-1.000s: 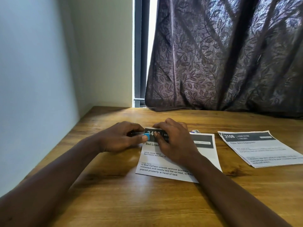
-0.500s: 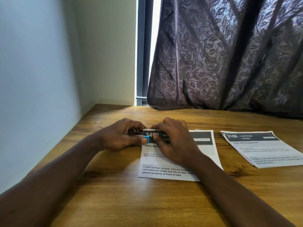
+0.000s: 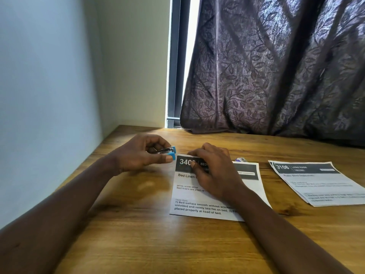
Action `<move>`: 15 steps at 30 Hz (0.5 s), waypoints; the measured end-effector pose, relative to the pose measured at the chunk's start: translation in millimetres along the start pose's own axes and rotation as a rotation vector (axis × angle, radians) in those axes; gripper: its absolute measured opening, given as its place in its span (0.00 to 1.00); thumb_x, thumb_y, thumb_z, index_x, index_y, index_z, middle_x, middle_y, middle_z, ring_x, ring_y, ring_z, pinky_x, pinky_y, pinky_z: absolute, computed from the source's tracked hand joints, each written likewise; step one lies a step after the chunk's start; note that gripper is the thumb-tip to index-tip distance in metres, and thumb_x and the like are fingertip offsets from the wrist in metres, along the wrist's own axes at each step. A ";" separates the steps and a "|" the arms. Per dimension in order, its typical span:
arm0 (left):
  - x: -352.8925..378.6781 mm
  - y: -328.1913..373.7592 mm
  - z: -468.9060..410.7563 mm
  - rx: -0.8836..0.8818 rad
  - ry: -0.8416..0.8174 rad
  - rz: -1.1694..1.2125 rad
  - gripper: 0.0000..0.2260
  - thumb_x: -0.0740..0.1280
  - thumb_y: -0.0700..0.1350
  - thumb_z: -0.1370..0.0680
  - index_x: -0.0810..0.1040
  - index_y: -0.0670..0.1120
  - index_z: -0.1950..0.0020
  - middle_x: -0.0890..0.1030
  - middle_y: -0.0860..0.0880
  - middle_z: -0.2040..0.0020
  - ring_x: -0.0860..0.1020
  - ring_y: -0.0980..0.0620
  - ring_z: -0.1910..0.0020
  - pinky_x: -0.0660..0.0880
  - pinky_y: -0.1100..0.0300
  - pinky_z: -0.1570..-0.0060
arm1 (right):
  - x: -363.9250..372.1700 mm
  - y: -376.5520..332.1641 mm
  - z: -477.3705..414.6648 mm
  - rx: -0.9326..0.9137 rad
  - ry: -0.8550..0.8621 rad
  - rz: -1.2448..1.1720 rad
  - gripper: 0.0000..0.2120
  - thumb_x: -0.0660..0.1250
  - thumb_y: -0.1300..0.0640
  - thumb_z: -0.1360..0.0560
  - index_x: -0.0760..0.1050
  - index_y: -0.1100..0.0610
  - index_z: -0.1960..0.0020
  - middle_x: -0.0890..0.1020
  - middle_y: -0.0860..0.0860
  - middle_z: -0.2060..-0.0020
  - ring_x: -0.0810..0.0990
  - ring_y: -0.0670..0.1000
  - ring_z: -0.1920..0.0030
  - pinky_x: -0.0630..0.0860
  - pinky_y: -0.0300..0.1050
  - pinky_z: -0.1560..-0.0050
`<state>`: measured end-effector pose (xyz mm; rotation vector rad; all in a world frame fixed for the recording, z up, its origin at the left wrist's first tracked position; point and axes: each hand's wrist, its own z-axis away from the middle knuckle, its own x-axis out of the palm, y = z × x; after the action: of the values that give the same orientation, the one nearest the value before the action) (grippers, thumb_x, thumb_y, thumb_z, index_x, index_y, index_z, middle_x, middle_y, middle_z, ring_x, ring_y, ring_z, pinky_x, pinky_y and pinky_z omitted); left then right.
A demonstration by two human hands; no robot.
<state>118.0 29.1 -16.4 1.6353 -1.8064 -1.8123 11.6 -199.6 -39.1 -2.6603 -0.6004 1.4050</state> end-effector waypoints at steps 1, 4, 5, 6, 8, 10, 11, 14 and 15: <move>-0.9 -2.8 -0.7 0.001 0.057 -0.053 0.25 0.77 0.67 0.34 0.84 0.53 0.45 0.86 0.50 0.52 0.82 0.46 0.52 0.80 0.48 0.49 | -0.2 -0.3 0.2 0.003 0.002 -0.005 0.18 0.60 0.47 0.23 0.78 0.50 0.36 0.75 0.44 0.51 0.73 0.46 0.47 0.65 0.49 0.36; -0.1 -10.6 -2.4 0.002 0.121 -0.291 0.31 0.72 0.74 0.40 0.83 0.56 0.46 0.85 0.56 0.53 0.81 0.54 0.54 0.81 0.50 0.51 | -0.2 -1.3 0.4 0.006 0.009 -0.019 0.18 0.60 0.47 0.23 0.78 0.50 0.36 0.75 0.44 0.52 0.73 0.46 0.47 0.66 0.49 0.36; 1.0 -12.5 -3.4 -0.002 0.113 -0.330 0.28 0.73 0.72 0.38 0.83 0.57 0.45 0.85 0.57 0.52 0.81 0.56 0.53 0.81 0.51 0.50 | -0.1 -1.5 0.5 0.005 0.009 -0.021 0.18 0.60 0.47 0.23 0.78 0.50 0.36 0.75 0.44 0.52 0.73 0.46 0.47 0.66 0.50 0.36; 1.9 -13.2 -4.1 -0.001 0.089 -0.364 0.25 0.75 0.69 0.36 0.83 0.57 0.44 0.84 0.57 0.51 0.81 0.57 0.52 0.80 0.52 0.50 | 0.1 -1.8 0.5 0.004 0.009 -0.023 0.18 0.60 0.47 0.22 0.78 0.50 0.36 0.75 0.44 0.51 0.73 0.46 0.47 0.66 0.50 0.36; 3.9 -13.5 -5.5 0.002 0.002 -0.449 0.21 0.78 0.62 0.31 0.82 0.58 0.41 0.84 0.56 0.47 0.80 0.59 0.50 0.78 0.58 0.51 | 0.4 -1.5 0.5 0.002 0.013 -0.023 0.18 0.60 0.47 0.22 0.78 0.51 0.36 0.75 0.44 0.51 0.73 0.46 0.47 0.67 0.50 0.37; 6.0 -11.4 -5.8 0.003 -0.055 -0.528 0.23 0.75 0.65 0.31 0.80 0.58 0.39 0.83 0.57 0.44 0.79 0.60 0.49 0.77 0.58 0.50 | 0.3 -1.1 0.6 -0.001 0.021 -0.023 0.18 0.60 0.48 0.22 0.78 0.51 0.36 0.76 0.45 0.52 0.73 0.46 0.47 0.67 0.50 0.37; 6.3 -8.8 -5.2 0.010 -0.046 -0.562 0.28 0.71 0.72 0.33 0.80 0.59 0.37 0.83 0.58 0.44 0.79 0.60 0.49 0.78 0.56 0.50 | 0.4 -1.2 0.7 0.000 0.025 -0.025 0.18 0.60 0.48 0.22 0.78 0.51 0.36 0.76 0.45 0.52 0.73 0.46 0.47 0.67 0.50 0.37; 8.7 3.4 0.9 0.099 0.119 -0.539 0.40 0.57 0.83 0.36 0.81 0.57 0.38 0.83 0.60 0.49 0.79 0.59 0.53 0.78 0.56 0.54 | 0.1 -2.2 0.2 0.002 0.053 -0.029 0.18 0.60 0.48 0.22 0.78 0.51 0.35 0.76 0.46 0.52 0.73 0.47 0.48 0.67 0.49 0.38; 11.3 8.3 2.8 0.121 0.149 -0.461 0.38 0.56 0.82 0.33 0.82 0.56 0.40 0.84 0.60 0.51 0.80 0.58 0.54 0.77 0.57 0.57 | -0.1 -2.5 0.5 -0.004 0.063 -0.028 0.18 0.61 0.48 0.22 0.78 0.51 0.35 0.76 0.46 0.52 0.73 0.47 0.48 0.67 0.49 0.39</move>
<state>106.6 20.6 -17.4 2.3202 -1.5982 -1.6958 10.4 -197.4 -38.7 -2.6768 -0.6324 1.3086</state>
